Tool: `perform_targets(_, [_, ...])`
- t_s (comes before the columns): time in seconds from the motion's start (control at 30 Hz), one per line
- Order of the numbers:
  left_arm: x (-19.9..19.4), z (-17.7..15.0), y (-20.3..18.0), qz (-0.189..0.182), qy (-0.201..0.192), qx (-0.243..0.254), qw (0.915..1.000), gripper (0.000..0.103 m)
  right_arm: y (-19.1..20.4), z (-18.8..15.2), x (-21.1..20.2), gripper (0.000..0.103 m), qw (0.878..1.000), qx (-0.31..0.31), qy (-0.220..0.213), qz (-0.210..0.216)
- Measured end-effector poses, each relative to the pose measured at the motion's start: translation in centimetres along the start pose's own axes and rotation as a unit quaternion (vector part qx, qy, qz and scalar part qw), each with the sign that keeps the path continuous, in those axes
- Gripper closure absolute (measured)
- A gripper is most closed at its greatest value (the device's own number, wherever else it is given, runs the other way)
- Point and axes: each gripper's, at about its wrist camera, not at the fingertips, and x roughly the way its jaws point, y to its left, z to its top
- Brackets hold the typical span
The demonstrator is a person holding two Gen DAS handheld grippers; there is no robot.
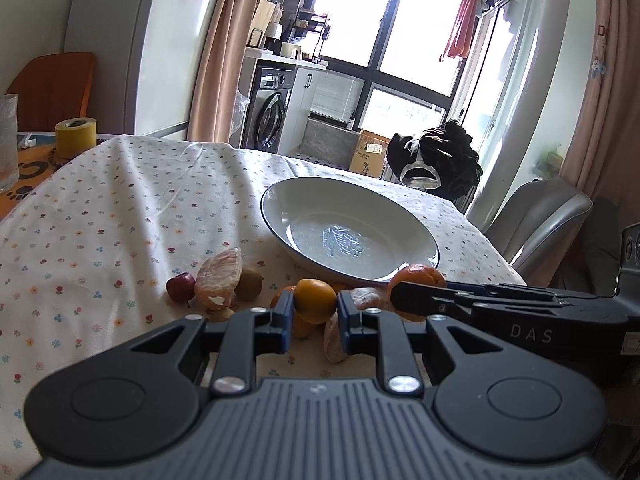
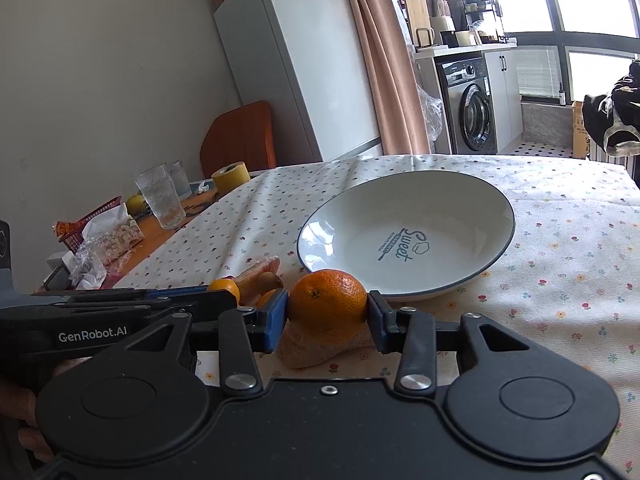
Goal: Organize fruits
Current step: 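Carry the mandarin into the white bowl and open the right gripper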
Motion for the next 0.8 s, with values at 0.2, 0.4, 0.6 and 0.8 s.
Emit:
perform_targets(0.2, [0.3, 1.1, -0.1, -0.004, -0.011, -0.001, 0.9999, 0.082, -0.5, 0.8, 0.0, 0.062, 1.0, 0.001, -0.012, -0.006])
perform_targets(0.4, [1.0, 2.0, -0.6, -0.004, -0.016, 0.002, 0.9999, 0.082, -1.2, 1.4, 0.3, 0.063, 1.0, 0.003, -0.019, -0.01])
perform_targets(0.6, [2.6, 2.9, -1.4, 0.0, -0.013, 0.009, 0.9999, 0.082, -2.3, 2.2, 0.6, 0.062, 1.0, 0.003, -0.026, -0.014])
perform_targets(0.8, [4.8, 3.7, -2.3, 0.006, -0.004, 0.007, 1.0, 0.082, -4.1, 3.0, 1.8, 0.062, 0.999, 0.007, -0.019, -0.027])
